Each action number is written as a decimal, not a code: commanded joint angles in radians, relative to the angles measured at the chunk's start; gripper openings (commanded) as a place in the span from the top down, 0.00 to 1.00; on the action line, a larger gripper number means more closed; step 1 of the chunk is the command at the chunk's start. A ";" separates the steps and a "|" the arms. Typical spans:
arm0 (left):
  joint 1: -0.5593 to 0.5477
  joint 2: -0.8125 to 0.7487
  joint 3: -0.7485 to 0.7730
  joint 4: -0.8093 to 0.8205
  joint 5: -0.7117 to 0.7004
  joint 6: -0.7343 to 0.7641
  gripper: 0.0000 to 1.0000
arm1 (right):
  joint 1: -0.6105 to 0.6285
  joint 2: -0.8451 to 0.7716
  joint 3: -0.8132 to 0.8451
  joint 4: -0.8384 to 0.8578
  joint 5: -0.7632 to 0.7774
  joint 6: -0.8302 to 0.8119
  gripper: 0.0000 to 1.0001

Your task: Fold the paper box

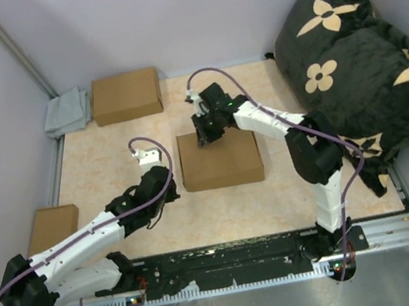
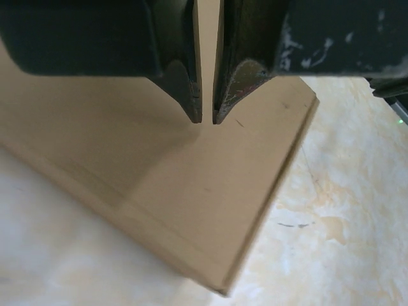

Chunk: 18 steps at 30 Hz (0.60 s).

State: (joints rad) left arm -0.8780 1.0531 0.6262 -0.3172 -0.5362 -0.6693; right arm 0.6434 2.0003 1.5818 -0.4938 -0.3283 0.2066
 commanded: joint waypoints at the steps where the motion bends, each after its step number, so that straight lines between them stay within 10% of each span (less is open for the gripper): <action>1: 0.003 -0.017 -0.009 0.104 0.238 0.102 0.86 | -0.115 -0.198 -0.057 0.070 -0.026 0.064 0.86; 18: -0.227 0.401 0.240 0.314 0.389 0.156 0.80 | -0.361 0.002 -0.053 0.114 -0.009 0.076 0.81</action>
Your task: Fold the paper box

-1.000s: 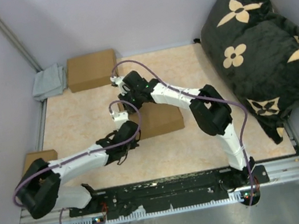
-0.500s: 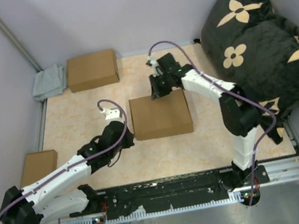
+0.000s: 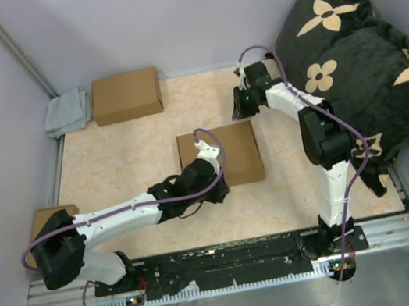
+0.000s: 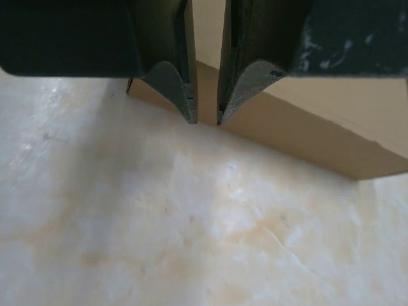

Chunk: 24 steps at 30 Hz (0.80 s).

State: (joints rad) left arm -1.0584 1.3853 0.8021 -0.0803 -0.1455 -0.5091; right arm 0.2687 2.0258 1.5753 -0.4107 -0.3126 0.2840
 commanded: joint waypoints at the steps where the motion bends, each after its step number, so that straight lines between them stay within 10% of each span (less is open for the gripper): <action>1: -0.056 0.094 0.072 0.091 -0.001 -0.009 0.80 | 0.013 -0.031 -0.072 0.040 -0.028 -0.002 0.81; 14: -0.120 0.388 0.189 0.130 -0.005 -0.026 0.82 | 0.021 -0.125 -0.272 0.096 -0.090 -0.010 0.80; 24: -0.121 0.450 0.219 0.143 -0.289 -0.139 0.82 | 0.176 -0.217 -0.470 0.176 -0.076 0.019 0.80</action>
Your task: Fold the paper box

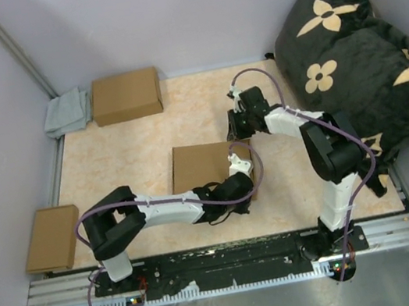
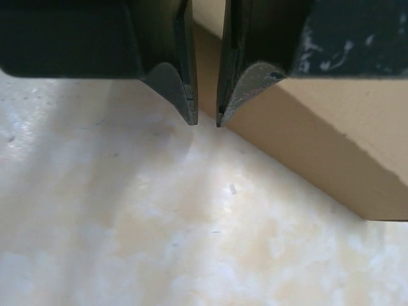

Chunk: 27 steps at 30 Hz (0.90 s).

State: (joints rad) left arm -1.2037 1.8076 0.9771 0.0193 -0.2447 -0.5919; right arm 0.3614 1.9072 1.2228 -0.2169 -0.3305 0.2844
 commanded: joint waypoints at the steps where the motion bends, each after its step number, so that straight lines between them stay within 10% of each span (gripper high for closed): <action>1: 0.025 0.036 0.049 0.047 -0.209 -0.063 0.82 | 0.088 -0.108 -0.141 -0.003 -0.062 0.029 0.80; 8: 0.023 0.060 0.117 -0.002 -0.218 -0.058 0.78 | 0.099 -0.154 -0.187 -0.011 -0.010 0.019 0.79; 20: 0.002 -0.182 0.141 -0.201 -0.264 0.026 0.43 | 0.099 -0.341 -0.007 -0.171 0.251 -0.037 0.70; 24: 0.000 -0.263 0.163 -0.286 -0.281 0.035 0.41 | 0.099 -0.413 -0.007 -0.176 0.324 -0.030 0.50; 27: 0.003 -0.340 0.153 -0.356 -0.374 0.048 0.35 | 0.099 -0.492 -0.034 -0.178 0.394 -0.025 0.08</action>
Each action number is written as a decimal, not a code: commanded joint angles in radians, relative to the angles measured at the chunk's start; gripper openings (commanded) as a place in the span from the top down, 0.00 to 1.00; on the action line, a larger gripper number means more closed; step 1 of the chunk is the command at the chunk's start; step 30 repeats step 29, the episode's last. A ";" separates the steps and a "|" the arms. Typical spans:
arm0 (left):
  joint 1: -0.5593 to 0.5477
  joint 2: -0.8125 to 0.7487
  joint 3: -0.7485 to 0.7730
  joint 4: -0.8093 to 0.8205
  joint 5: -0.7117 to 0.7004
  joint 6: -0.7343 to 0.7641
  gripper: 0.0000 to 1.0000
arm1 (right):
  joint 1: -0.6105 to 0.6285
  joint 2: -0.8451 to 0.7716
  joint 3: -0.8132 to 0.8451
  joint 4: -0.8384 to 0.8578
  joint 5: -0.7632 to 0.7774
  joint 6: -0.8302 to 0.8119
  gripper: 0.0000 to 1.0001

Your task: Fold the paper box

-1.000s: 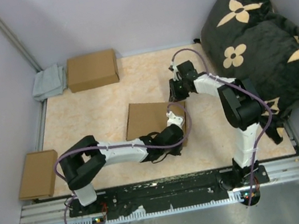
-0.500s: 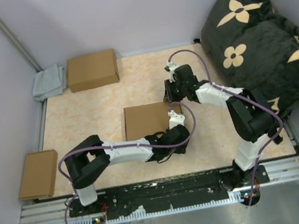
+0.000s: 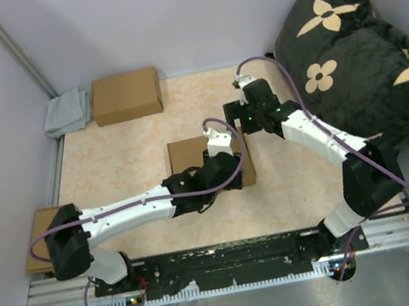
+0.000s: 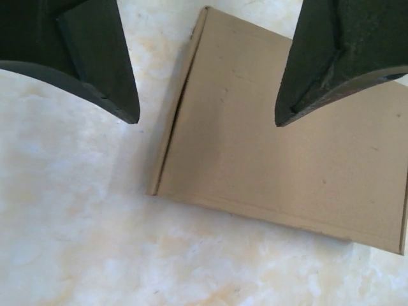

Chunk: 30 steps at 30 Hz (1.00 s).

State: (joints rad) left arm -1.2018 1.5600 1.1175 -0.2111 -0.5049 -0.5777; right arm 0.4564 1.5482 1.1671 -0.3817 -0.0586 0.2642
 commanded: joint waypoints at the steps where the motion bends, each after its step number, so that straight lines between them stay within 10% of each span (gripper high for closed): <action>1: 0.003 -0.118 0.008 -0.152 -0.154 0.042 0.32 | 0.003 -0.162 0.009 -0.014 0.150 -0.004 0.02; 14: 0.488 -0.394 -0.038 -0.312 -0.066 0.287 0.09 | 0.002 -0.516 -0.198 -0.049 0.232 0.067 0.01; 30: 0.608 -0.593 -0.416 -0.136 -0.039 0.396 0.09 | 0.002 -0.670 -0.351 0.009 0.146 0.060 0.01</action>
